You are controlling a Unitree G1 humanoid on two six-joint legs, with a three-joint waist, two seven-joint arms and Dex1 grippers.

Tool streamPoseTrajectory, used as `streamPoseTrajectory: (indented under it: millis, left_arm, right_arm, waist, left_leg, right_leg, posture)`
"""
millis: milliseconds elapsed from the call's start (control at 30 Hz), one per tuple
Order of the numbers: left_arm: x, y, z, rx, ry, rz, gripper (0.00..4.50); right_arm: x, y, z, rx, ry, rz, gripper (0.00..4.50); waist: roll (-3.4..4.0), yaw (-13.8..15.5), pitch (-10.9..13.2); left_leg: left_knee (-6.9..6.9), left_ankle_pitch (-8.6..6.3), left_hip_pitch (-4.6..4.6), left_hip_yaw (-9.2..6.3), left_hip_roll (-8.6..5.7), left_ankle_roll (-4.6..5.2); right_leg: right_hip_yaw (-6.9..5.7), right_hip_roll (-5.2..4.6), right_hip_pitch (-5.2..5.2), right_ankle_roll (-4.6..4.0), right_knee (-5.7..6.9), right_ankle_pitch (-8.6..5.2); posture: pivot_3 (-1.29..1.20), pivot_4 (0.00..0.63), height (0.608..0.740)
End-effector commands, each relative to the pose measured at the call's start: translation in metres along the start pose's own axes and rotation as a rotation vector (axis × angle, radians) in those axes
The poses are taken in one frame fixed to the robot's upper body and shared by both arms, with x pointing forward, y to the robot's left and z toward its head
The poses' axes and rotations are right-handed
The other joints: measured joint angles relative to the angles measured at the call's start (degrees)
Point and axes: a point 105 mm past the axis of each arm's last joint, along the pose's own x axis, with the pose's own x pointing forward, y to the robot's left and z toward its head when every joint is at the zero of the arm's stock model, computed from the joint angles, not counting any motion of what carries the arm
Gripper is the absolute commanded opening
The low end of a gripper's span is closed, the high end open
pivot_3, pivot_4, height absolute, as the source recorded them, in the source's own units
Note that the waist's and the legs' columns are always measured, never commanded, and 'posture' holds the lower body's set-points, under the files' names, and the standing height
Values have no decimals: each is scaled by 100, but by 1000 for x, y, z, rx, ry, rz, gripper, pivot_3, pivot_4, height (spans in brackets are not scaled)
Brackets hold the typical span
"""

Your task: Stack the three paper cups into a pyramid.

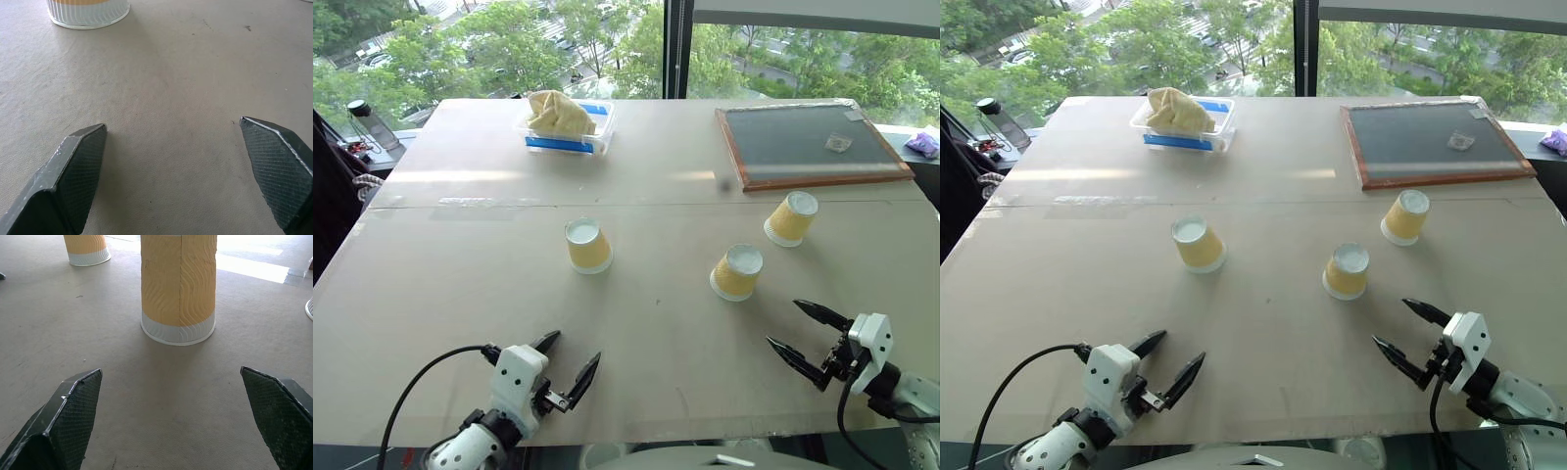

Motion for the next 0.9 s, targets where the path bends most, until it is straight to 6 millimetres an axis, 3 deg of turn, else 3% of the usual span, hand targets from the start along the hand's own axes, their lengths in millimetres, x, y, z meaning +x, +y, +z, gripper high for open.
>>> streamPoseTrajectory:
  millis: [33, 700, 900]
  left_arm:
    - [0, -6, 3, 7, -6, -28, 4463]
    - [8, -10, 8, 5, -44, -56, 4463]
    - [14, -7, 27, 87, -88, -134, 4463]
  right_arm:
    - [-5, -3, 8, -37, -23, -8, 4500]
    - [-2, -7, 15, -62, -26, -22, 4500]
    - [14, -1, 30, -101, -69, 40, 4500]
  waist:
    - [0, 0, 0]
    - [-12, 3, 8]
    - [-14, 3, 9]
  left_leg:
    - [0, 0, 0, 0, 0, 0]
    - [0, 0, -7, 0, 0, 0]
    - [1, 0, -5, 0, -1, 0]
  right_leg:
    - [0, 0, 0, 0, 0, 0]
    - [0, 1, -5, 0, 0, 0]
    - [-2, 2, -4, 0, 2, 0]
  posture:
    - [0, 150, 740]
    - [0, 150, 740]
    - [0, 150, 740]
